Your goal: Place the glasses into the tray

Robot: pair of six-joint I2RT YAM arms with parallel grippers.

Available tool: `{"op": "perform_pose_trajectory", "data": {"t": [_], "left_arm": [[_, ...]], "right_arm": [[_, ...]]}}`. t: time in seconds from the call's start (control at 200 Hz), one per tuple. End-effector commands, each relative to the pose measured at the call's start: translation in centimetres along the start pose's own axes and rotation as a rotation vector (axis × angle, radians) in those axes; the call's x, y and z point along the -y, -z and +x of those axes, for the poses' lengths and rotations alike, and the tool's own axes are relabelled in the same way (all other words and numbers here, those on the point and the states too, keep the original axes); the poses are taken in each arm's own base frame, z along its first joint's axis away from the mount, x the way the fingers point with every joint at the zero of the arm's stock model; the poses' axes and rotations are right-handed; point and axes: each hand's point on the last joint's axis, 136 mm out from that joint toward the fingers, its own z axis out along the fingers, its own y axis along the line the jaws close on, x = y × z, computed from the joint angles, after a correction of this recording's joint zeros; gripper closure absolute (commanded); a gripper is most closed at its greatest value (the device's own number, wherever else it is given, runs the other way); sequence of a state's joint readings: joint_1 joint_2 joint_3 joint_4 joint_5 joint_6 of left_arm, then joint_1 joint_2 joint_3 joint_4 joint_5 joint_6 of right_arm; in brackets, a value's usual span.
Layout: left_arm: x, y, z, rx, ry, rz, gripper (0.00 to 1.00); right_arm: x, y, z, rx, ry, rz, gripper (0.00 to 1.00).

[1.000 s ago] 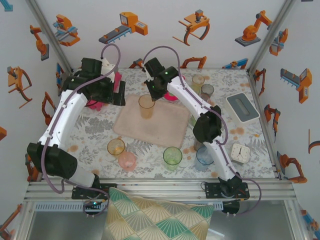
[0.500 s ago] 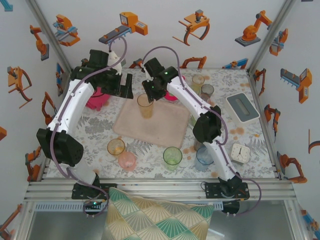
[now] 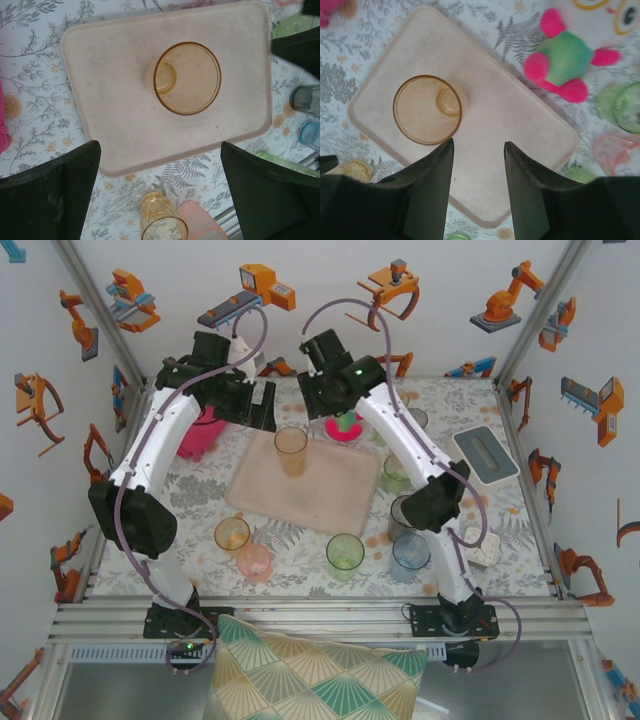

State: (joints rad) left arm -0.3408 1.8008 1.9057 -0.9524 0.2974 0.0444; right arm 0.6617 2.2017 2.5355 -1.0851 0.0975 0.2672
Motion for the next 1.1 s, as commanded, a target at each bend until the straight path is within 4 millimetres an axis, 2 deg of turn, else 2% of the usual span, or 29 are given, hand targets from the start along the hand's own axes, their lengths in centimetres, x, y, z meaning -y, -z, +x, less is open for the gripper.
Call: {"op": "perform_pose_trajectory", "data": {"t": [0.0, 0.09, 0.13, 0.235, 0.426, 0.586, 0.741, 0.816, 0.916, 1.097], "left_arm": [[0.7, -0.7, -0.3, -0.016, -0.044, 0.007, 0.03], [0.8, -2.2, 0.0, -0.043, -0.065, -0.013, 0.02], [0.9, -2.9, 0.2, -0.055, -0.064, -0.008, 0.0], [1.2, -4.7, 0.6, -0.081, -0.069, 0.006, 0.03], [1.3, -7.3, 1.4, -0.119, -0.094, -0.01, 0.08], [1.0, -8.9, 2.0, -0.138, -0.105, -0.037, 0.13], [0.8, -9.8, 2.2, -0.146, -0.118, -0.059, 0.24], [0.7, -10.2, 2.1, -0.144, -0.115, -0.058, 0.26], [0.7, -10.9, 2.2, -0.147, -0.117, -0.051, 0.34], [0.5, -11.8, 2.1, -0.14, -0.114, -0.053, 0.38]], "right_arm": [[4.9, 6.9, -2.0, 0.109, -0.123, 0.127, 0.57], [6.2, 10.4, -1.8, 0.147, -0.144, 0.155, 0.57], [6.5, 11.7, -1.4, 0.155, -0.15, 0.159, 0.57], [6.9, 14.7, 0.3, 0.156, -0.175, 0.151, 0.57], [7.5, 18.0, 4.5, 0.137, -0.218, 0.137, 0.58], [8.3, 18.7, 8.2, 0.106, -0.246, 0.156, 0.58], [8.7, 18.5, 10.8, 0.09, -0.275, 0.153, 0.58], [8.8, 18.4, 11.6, 0.088, -0.284, 0.153, 0.58], [9.0, 18.3, 12.5, 0.082, -0.294, 0.158, 0.58], [9.4, 18.6, 13.8, 0.087, -0.31, 0.162, 0.58]]}}
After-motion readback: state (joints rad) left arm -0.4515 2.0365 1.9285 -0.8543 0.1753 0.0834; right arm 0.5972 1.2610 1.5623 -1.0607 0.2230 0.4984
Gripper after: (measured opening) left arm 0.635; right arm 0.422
